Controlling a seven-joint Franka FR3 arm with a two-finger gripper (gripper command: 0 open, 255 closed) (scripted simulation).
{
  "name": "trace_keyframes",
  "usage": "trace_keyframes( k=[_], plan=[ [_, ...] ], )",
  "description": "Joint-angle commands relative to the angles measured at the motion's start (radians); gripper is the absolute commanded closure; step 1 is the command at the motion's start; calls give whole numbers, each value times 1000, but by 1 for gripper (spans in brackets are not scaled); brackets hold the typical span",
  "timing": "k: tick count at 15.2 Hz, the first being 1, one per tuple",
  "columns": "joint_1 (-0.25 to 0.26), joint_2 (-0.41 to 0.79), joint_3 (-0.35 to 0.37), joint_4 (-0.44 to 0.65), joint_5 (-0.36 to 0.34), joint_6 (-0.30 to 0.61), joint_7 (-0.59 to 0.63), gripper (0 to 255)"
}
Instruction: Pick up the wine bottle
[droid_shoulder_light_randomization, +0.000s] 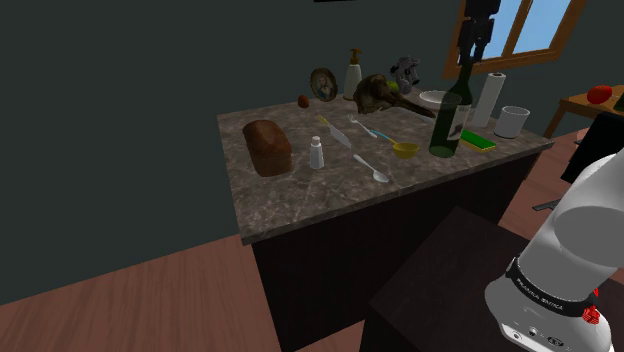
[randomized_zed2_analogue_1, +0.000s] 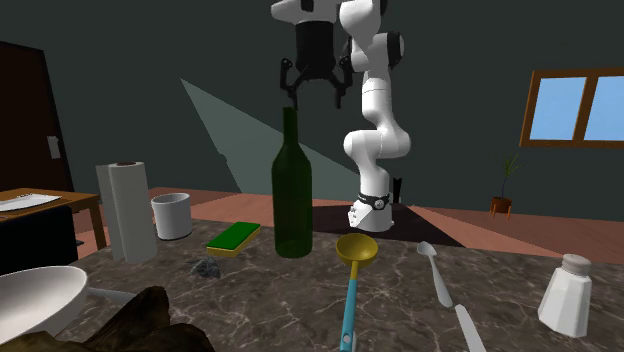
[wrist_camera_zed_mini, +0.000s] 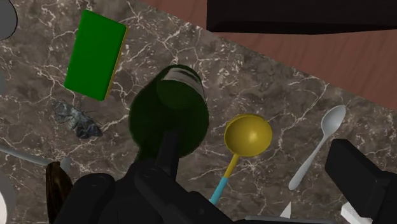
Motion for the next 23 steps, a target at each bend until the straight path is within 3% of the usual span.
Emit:
trace_keyframes(
  k=[1, 4, 13, 14, 23],
  plan=[
    [-9, 76, -41, 97, 21, -17, -69, 0],
    [-31, 179, -86, 214, 65, -32, -152, 0],
    [-30, 154, -81, 85, 52, 74, -138, 0],
    [-31, 155, -82, 87, 53, 73, -140, 255],
    [-30, 154, -81, 85, 52, 74, -138, 255]
  ],
)
